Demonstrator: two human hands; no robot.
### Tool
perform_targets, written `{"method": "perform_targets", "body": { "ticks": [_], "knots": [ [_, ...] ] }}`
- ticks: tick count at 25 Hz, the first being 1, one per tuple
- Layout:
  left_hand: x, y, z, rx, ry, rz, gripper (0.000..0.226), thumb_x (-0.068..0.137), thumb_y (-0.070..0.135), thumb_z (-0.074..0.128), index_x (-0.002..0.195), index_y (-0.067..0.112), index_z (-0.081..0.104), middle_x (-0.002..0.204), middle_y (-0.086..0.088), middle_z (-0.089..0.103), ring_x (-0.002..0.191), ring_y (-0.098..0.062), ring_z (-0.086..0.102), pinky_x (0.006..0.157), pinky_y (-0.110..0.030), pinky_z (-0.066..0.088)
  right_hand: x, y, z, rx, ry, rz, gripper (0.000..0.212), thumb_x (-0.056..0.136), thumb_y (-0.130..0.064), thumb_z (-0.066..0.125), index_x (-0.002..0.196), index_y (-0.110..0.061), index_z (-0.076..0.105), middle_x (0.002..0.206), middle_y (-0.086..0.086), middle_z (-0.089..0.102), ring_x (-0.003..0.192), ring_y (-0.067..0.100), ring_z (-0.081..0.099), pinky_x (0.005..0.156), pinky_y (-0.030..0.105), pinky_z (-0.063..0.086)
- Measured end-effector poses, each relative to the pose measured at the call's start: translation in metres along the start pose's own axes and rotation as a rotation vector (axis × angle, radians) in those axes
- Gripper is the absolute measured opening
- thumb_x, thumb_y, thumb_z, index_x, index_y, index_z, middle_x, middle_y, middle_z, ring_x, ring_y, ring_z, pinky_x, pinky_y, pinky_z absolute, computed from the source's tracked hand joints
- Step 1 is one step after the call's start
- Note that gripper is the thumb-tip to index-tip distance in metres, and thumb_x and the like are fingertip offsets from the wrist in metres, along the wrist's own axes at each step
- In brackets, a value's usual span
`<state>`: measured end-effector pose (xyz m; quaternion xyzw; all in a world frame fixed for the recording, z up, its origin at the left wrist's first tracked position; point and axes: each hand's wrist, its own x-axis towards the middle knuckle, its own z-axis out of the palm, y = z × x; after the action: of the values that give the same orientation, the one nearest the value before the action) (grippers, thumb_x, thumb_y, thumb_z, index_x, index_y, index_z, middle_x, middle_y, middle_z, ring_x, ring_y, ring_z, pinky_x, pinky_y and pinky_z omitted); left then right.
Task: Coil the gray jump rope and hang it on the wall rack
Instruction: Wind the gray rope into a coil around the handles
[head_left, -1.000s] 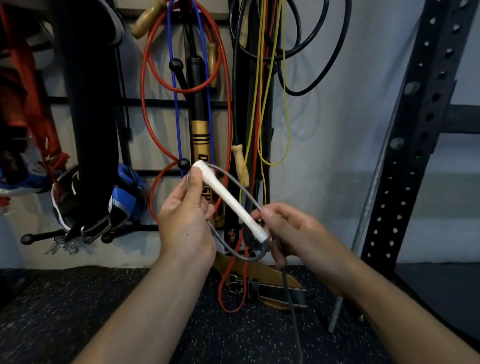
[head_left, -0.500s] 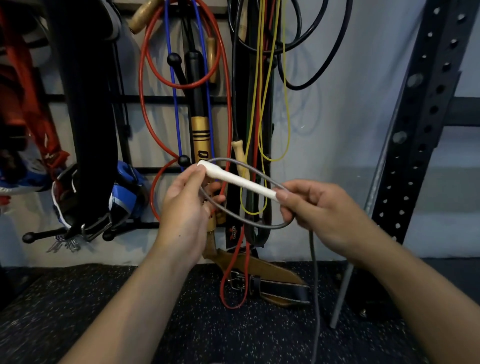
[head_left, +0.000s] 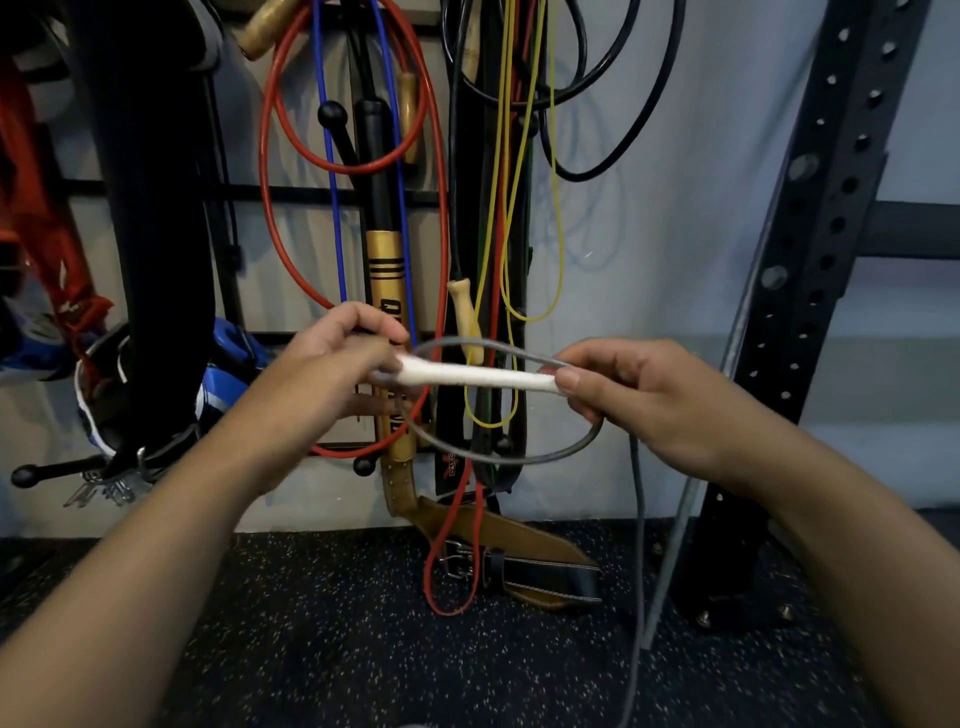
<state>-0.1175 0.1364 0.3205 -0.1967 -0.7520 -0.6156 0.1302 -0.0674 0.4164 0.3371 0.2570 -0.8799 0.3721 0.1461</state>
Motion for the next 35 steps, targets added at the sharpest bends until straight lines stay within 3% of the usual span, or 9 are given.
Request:
{"method": "perform_targets", "body": {
  "ticks": [3, 5, 9, 13, 19, 23, 26, 30, 35],
  "knots": [
    [-0.012, 0.022, 0.012, 0.568, -0.164, 0.218, 0.025, 0.091, 0.061, 0.052, 0.111, 0.048, 0.061, 0.099, 0.018, 0.075, 0.086, -0.011, 0.073, 0.075, -0.039, 0.061, 0.001, -0.008, 0.006, -0.131, -0.09, -0.032, 0.018, 0.103, -0.027, 0.055, 0.103, -0.021, 0.071, 0.072, 0.0, 0.056, 0.06, 0.011, 0.045, 0.058, 0.032, 0.039],
    [-0.019, 0.035, 0.03, 0.712, -0.272, 0.343, 0.039, 0.092, 0.073, 0.041, 0.111, 0.046, 0.063, 0.091, 0.014, 0.073, 0.083, -0.005, 0.067, 0.072, -0.033, 0.056, 0.003, -0.013, 0.012, -0.137, -0.088, -0.071, 0.018, 0.101, -0.033, 0.056, 0.105, -0.019, 0.068, 0.073, -0.008, 0.058, 0.061, 0.004, 0.047, 0.061, 0.029, 0.042],
    [-0.017, 0.041, 0.042, 0.708, -0.373, 0.313, 0.035, 0.1, 0.055, 0.043, 0.084, 0.031, 0.062, 0.061, 0.015, 0.057, 0.059, -0.005, 0.052, 0.055, -0.022, 0.041, 0.005, -0.013, 0.013, 0.128, -0.07, -0.091, 0.028, 0.098, -0.034, 0.055, 0.115, -0.012, 0.053, 0.062, -0.011, 0.059, 0.059, 0.004, 0.047, 0.061, 0.021, 0.04],
    [-0.018, 0.033, 0.034, 0.679, -0.338, 0.32, 0.032, 0.104, 0.042, 0.042, 0.075, 0.038, 0.057, 0.062, 0.028, 0.057, 0.055, 0.0, 0.048, 0.052, -0.018, 0.037, 0.006, -0.005, 0.008, 0.316, 0.05, -0.033, 0.024, 0.096, -0.033, 0.064, 0.099, -0.009, 0.065, 0.062, 0.005, 0.06, 0.05, 0.012, 0.047, 0.052, 0.022, 0.041],
    [-0.011, 0.026, 0.015, -0.205, 0.041, 0.124, 0.035, 0.11, 0.033, 0.041, 0.102, 0.027, 0.075, 0.075, 0.016, 0.059, 0.067, -0.004, 0.052, 0.065, -0.024, 0.047, -0.002, 0.022, 0.011, 0.421, 0.136, 0.172, 0.044, 0.091, -0.053, 0.06, 0.07, -0.014, 0.059, 0.052, -0.001, 0.039, 0.043, 0.02, 0.043, 0.06, 0.045, 0.056],
    [-0.016, 0.03, 0.044, -0.648, 0.077, 0.06, 0.029, 0.111, 0.019, 0.043, 0.112, 0.012, 0.071, 0.08, 0.004, 0.058, 0.068, -0.007, 0.06, 0.07, -0.025, 0.058, 0.004, 0.02, 0.039, 0.61, 0.075, 0.178, 0.066, 0.09, -0.067, 0.048, 0.107, -0.004, 0.064, 0.066, -0.002, 0.041, 0.056, 0.017, 0.037, 0.054, 0.033, 0.046],
    [-0.015, 0.035, 0.058, -0.953, 0.252, 0.033, 0.024, 0.111, 0.015, 0.043, 0.113, 0.005, 0.064, 0.089, -0.004, 0.059, 0.074, -0.011, 0.075, 0.082, -0.033, 0.065, 0.007, 0.003, 0.064, 0.602, -0.004, 0.157, 0.059, 0.086, -0.08, 0.038, 0.115, -0.038, 0.068, 0.075, -0.004, 0.055, 0.063, 0.014, 0.044, 0.056, 0.029, 0.04],
    [-0.021, 0.032, 0.07, -1.094, 0.303, 0.018, 0.021, 0.111, 0.017, 0.044, 0.119, 0.005, 0.059, 0.111, -0.014, 0.062, 0.103, -0.023, 0.079, 0.096, -0.043, 0.061, 0.003, -0.016, 0.08, 0.691, 0.071, 0.012, 0.016, 0.095, -0.054, 0.06, 0.11, -0.055, 0.064, 0.064, -0.006, 0.06, 0.051, 0.006, 0.047, 0.044, 0.02, 0.037],
    [-0.025, 0.024, 0.07, -1.076, 0.209, 0.019, 0.018, 0.109, 0.015, 0.049, 0.118, 0.005, 0.062, 0.097, -0.006, 0.074, 0.113, -0.03, 0.075, 0.095, -0.046, 0.06, 0.003, -0.019, 0.069, 0.943, 0.195, 0.074, 0.037, 0.088, -0.049, 0.063, 0.118, -0.029, 0.071, 0.061, -0.004, 0.039, 0.048, 0.009, 0.032, 0.04, 0.019, 0.025]
  ]
}}
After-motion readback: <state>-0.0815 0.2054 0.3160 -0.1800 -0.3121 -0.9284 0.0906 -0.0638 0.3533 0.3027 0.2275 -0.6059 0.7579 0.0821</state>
